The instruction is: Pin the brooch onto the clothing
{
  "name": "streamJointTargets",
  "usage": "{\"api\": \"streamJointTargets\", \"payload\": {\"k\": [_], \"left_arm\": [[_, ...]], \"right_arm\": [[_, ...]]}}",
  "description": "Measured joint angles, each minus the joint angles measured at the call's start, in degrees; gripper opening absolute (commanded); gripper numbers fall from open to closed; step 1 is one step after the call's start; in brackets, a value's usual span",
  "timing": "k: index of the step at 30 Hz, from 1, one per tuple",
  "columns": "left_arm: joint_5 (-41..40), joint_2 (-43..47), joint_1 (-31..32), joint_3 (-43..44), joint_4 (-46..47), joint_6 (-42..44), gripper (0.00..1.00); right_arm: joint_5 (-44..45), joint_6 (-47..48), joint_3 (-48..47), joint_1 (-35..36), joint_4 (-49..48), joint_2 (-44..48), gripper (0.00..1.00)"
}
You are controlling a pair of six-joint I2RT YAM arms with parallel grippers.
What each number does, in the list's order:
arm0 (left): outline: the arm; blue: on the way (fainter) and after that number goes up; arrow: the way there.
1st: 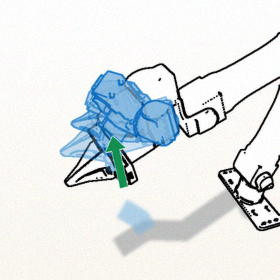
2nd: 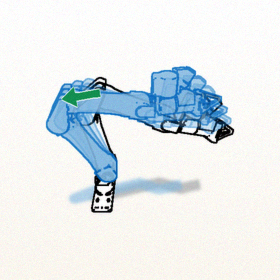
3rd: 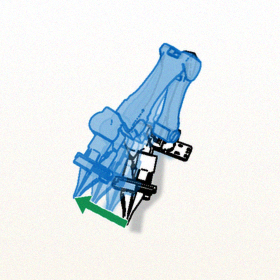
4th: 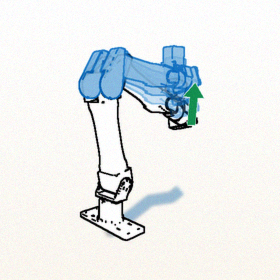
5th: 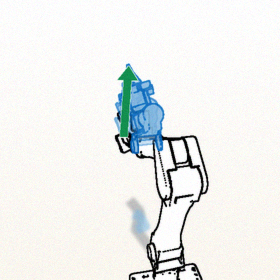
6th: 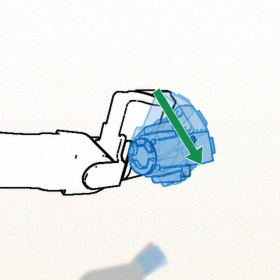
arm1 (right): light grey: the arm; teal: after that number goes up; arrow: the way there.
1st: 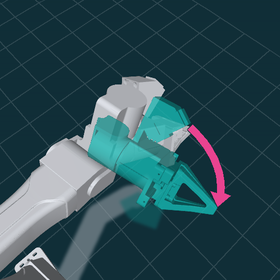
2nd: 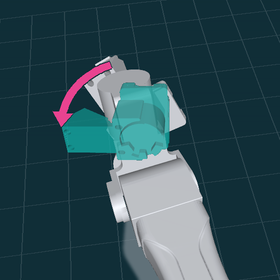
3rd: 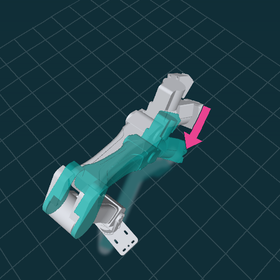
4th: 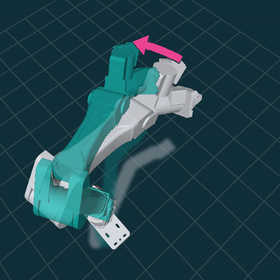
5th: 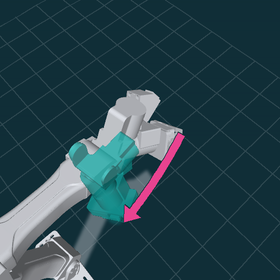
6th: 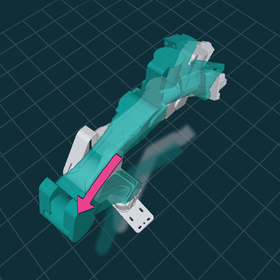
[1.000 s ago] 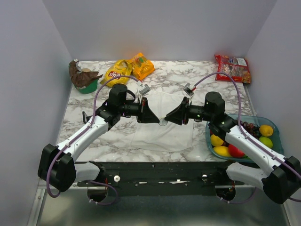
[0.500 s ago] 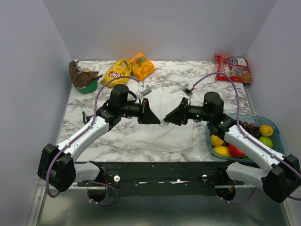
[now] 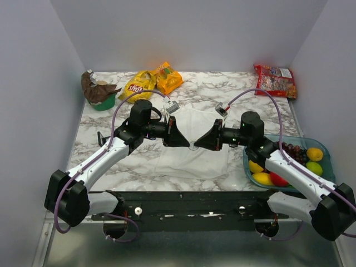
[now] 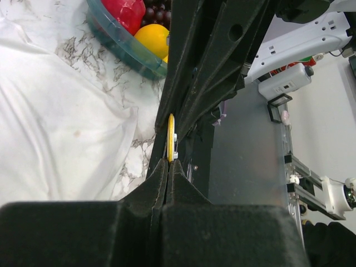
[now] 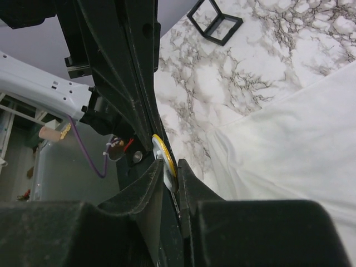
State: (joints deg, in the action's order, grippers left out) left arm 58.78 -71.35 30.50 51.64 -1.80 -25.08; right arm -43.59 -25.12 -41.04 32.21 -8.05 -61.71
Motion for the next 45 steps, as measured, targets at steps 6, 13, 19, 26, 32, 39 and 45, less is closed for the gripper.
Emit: {"api": "streamJointTargets", "payload": {"k": [6, 13, 19, 26, 32, 39, 45], "left_arm": [[-0.07, 0.00, -0.04, 0.00, -0.13, 0.17, 0.12], [-0.04, 0.00, 0.02, 0.22, -0.68, 0.66, 0.50], [0.02, 0.00, 0.04, 0.22, -0.35, 0.15, 0.52], [0.66, 0.00, 0.07, 0.22, 1.14, -0.72, 0.49], [1.70, 0.00, 0.11, 0.20, 3.10, -1.66, 0.30], [2.91, 0.00, 0.11, -0.04, 4.72, -2.67, 0.10], [3.52, 0.02, 0.11, -0.63, 5.53, -3.06, 0.00]], "right_arm": [[-0.87, -0.96, 0.31, 0.00, -1.07, 0.66, 0.01], [-0.92, -2.32, 1.36, 0.00, -2.84, 2.36, 0.01], [-1.11, -2.93, 1.38, 0.00, -4.26, 3.58, 0.01], [-1.53, -3.48, 1.38, 0.00, -4.81, 3.34, 0.01], [-2.05, -3.82, 1.38, 0.00, -5.44, 3.10, 0.01], [-2.21, -3.85, 1.46, 0.00, -5.75, 2.67, 0.01], [-2.23, -3.87, 1.90, 0.00, -6.05, 1.99, 0.01]]}}
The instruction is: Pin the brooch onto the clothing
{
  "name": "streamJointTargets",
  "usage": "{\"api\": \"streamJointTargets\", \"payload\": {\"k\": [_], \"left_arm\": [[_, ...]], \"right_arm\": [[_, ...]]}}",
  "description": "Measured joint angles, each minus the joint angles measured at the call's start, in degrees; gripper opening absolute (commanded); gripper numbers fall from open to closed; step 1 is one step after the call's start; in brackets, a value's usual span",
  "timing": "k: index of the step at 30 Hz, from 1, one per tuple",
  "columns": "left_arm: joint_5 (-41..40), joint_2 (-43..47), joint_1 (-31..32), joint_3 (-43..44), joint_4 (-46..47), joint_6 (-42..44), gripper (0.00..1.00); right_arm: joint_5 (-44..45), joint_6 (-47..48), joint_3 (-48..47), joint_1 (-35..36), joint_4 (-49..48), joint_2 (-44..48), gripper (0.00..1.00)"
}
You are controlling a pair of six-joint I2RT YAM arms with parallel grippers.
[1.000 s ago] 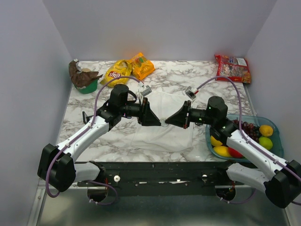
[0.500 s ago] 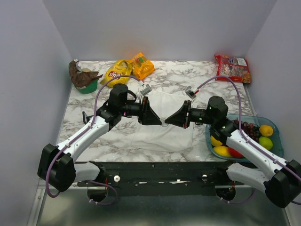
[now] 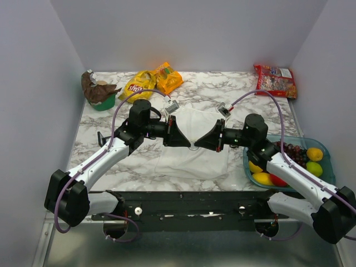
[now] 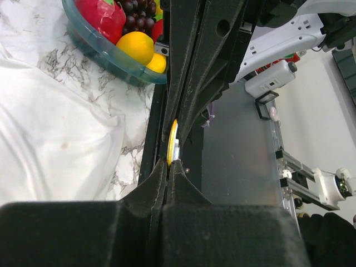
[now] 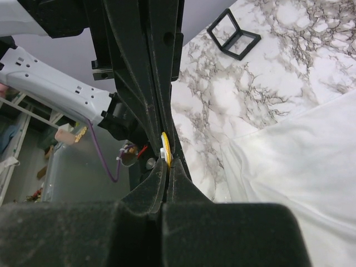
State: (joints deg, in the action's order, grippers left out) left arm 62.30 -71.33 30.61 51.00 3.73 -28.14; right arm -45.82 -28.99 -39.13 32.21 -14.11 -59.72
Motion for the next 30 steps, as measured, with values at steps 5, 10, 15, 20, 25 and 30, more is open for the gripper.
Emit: {"api": "streamJointTargets", "payload": {"k": [5, 10, 15, 20, 25, 30], "left_arm": [[0.00, 0.00, 0.00, -0.15, 0.04, -0.09, 0.00], [-0.04, -0.02, 0.00, -0.15, 0.04, -0.28, 0.00], [-0.11, -0.26, 0.00, -0.15, -0.20, -0.22, 0.00], [-0.20, -1.11, 0.00, -0.15, -0.85, -0.17, 0.00], [-0.31, -1.33, 0.00, -0.15, -1.33, -0.15, 0.00], [-0.37, -1.33, 0.00, -0.15, -1.92, 0.04, 0.00]], "right_arm": [[0.04, 0.09, 0.17, 0.00, -0.04, -0.02, 0.13], [0.39, 0.76, 0.17, 0.26, 0.26, -0.02, 0.25], [1.07, 1.64, 0.17, 1.46, 0.59, -0.02, 0.32], [1.66, 2.10, 0.17, 1.92, 0.74, -0.02, 0.34], [2.43, 2.27, 0.17, 2.10, 0.90, -0.09, 0.33], [3.37, 2.80, 0.17, 2.82, 0.94, -0.96, 0.29]]}}
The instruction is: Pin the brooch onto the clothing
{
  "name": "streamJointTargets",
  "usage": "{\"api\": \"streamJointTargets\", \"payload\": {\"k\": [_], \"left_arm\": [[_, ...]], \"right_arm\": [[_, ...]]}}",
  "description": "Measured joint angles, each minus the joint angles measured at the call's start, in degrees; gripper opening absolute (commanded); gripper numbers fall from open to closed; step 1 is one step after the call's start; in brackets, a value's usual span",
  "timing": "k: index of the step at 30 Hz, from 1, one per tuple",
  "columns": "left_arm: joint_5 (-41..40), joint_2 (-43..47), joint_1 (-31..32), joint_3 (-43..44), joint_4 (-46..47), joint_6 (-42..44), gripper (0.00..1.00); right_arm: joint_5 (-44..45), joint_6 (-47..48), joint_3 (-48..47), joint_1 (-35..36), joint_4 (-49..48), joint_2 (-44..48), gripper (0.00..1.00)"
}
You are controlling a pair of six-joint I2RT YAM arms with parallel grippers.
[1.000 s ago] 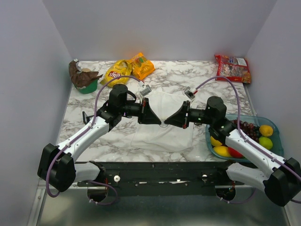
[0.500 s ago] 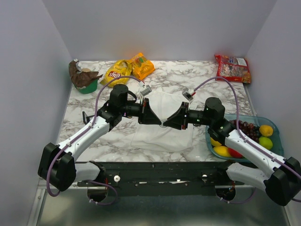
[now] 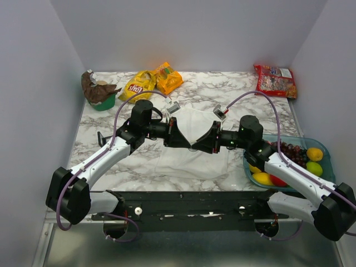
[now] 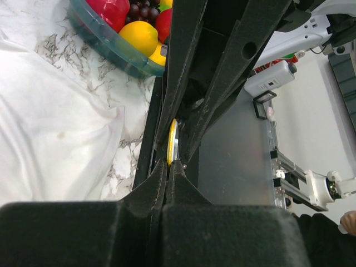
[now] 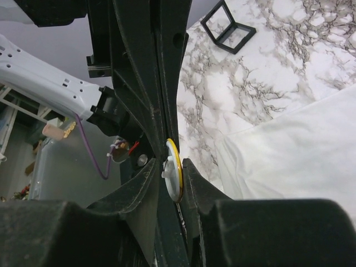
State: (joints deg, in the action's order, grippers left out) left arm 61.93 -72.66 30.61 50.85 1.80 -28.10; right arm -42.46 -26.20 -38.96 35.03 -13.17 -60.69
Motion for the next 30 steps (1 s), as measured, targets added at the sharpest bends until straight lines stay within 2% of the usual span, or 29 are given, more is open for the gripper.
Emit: {"api": "streamJointTargets", "payload": {"k": [8, 14, 24, 30], "left_arm": [[-0.48, 0.00, 0.00, 0.00, -0.76, 0.44, 0.00], [-0.85, 0.00, 0.00, 0.00, -0.98, 0.85, 0.00], [-1.07, 0.00, 0.00, 0.02, -1.22, 1.25, 0.00], [-1.07, 0.00, 0.55, 0.17, -1.46, 1.57, 0.00]], "right_arm": [[1.53, 0.76, -0.02, 0.68, 0.94, -0.57, 0.14], [2.56, 0.79, -0.02, 0.94, 1.01, -0.57, 0.10], [3.34, 1.11, -0.07, 1.05, 2.75, 0.72, 0.20], [4.66, 2.51, -0.11, 1.38, 5.77, 3.23, 0.37]]}}
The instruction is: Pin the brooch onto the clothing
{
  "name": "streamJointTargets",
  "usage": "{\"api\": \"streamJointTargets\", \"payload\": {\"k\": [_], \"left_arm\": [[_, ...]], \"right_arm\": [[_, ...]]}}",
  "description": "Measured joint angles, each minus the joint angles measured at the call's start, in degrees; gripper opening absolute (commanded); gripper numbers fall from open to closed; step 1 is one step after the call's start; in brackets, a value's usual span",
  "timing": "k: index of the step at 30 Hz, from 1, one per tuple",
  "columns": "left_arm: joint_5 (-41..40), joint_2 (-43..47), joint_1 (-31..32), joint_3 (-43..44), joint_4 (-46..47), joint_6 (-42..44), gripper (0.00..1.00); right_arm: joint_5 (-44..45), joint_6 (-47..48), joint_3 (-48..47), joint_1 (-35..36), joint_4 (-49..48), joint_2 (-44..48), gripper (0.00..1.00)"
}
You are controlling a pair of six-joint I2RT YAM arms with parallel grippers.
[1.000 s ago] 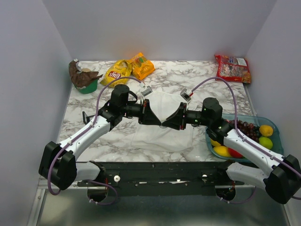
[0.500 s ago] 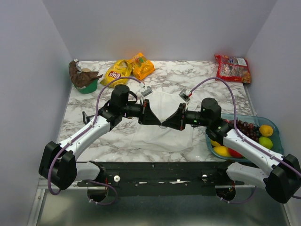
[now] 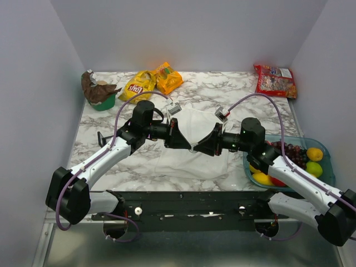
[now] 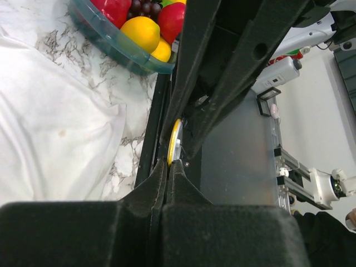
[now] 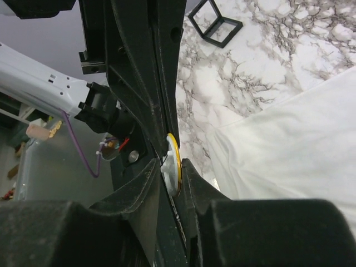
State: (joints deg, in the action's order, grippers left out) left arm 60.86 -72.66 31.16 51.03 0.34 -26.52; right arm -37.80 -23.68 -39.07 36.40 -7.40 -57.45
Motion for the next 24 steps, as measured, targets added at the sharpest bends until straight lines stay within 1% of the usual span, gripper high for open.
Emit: {"api": "streamJointTargets", "payload": {"k": [1, 2, 4, 5, 8, 16, 19, 20, 21, 24], "left_arm": [[0.00, 0.00, -0.02, 0.00, -0.17, 0.11, 0.00], [-0.02, 0.00, -0.02, 0.00, -0.46, 0.22, 0.00], [-0.04, 0.00, -0.02, 0.02, -0.70, 0.39, 0.00], [-0.09, 0.00, -0.02, 0.02, -0.87, 0.44, 0.00], [-0.15, -0.02, -0.07, 0.02, -1.03, 0.55, 0.00], [0.85, 0.00, 0.33, 0.02, -1.36, 1.03, 0.00], [1.77, 0.04, 1.38, 0.15, -2.05, 2.03, 0.00], [1.95, 0.07, 1.70, 0.22, -2.40, 2.45, 0.00], [2.10, 0.13, 2.08, 0.35, -2.91, 2.95, 0.00], [2.49, 0.37, 2.62, 0.72, -3.50, 3.98, 0.00]], "right_arm": [[0.07, 0.20, 0.00, 0.00, 0.33, 0.31, 0.38], [0.11, 0.26, -0.02, 0.00, 0.63, 0.59, 0.41], [0.13, 0.37, -0.04, 0.00, 0.81, 1.09, 0.50], [0.17, 0.44, -0.09, 0.00, 0.96, 1.36, 0.56], [0.24, 0.57, -0.20, 0.00, 1.22, 2.12, 0.61], [0.85, 1.46, -1.90, 0.00, 3.76, 4.26, 0.61], [0.76, 2.32, -3.13, 0.00, 4.57, 3.56, 0.57], [0.74, 2.64, -3.43, 0.00, 4.68, 3.26, 0.52], [0.68, 2.86, -3.72, 0.00, 5.09, 2.93, 0.50], [0.48, 3.80, -3.96, -0.02, 6.75, 2.45, 0.47]]}}
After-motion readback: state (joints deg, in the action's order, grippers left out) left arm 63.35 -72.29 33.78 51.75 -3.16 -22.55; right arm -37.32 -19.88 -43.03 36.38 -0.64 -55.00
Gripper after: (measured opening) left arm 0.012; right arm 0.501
